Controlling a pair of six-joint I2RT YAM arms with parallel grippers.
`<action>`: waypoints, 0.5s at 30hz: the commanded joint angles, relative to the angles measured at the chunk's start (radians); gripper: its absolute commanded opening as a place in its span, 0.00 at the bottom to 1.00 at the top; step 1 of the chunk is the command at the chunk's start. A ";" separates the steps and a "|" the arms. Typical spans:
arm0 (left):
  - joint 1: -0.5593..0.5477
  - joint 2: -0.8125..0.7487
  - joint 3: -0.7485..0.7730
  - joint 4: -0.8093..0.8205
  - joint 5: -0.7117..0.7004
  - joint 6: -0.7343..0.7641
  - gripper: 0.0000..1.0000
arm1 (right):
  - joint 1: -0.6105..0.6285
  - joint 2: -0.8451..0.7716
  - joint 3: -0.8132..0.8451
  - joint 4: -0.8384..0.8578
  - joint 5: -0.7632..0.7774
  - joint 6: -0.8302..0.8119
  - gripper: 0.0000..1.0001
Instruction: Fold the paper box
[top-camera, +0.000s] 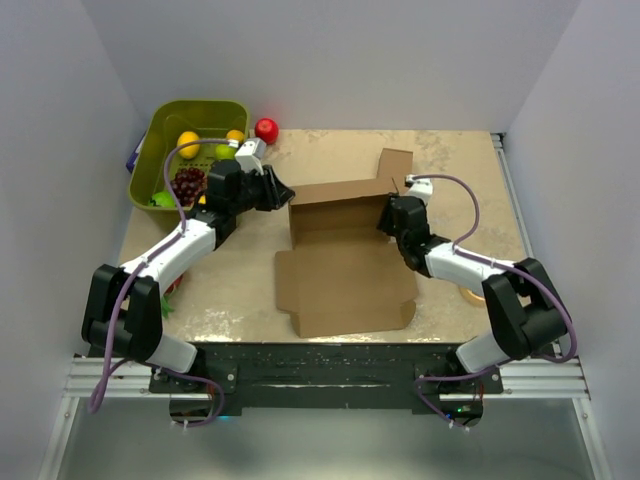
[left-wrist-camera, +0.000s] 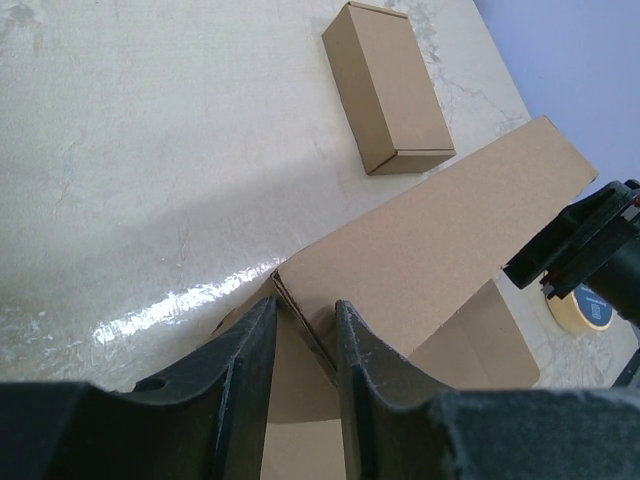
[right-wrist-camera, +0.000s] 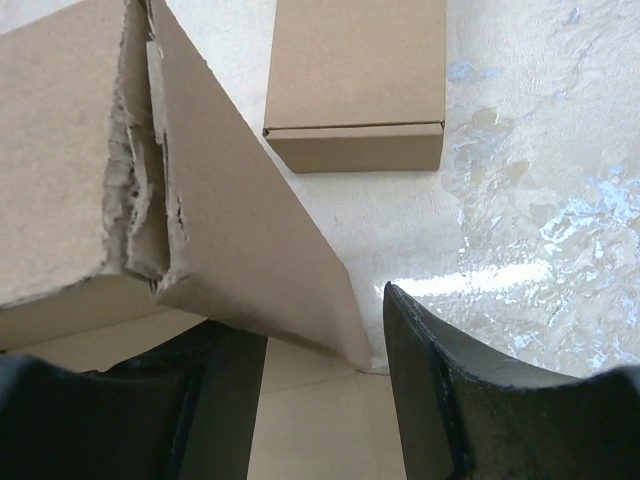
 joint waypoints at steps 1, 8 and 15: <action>-0.012 0.036 -0.010 -0.129 -0.002 0.046 0.34 | -0.002 0.002 -0.029 0.098 0.020 -0.038 0.52; -0.012 0.037 -0.010 -0.128 0.004 0.046 0.34 | -0.003 0.051 -0.027 0.160 0.069 -0.044 0.43; -0.012 0.033 -0.013 -0.125 0.010 0.043 0.34 | -0.002 0.062 -0.021 0.083 0.204 0.040 0.17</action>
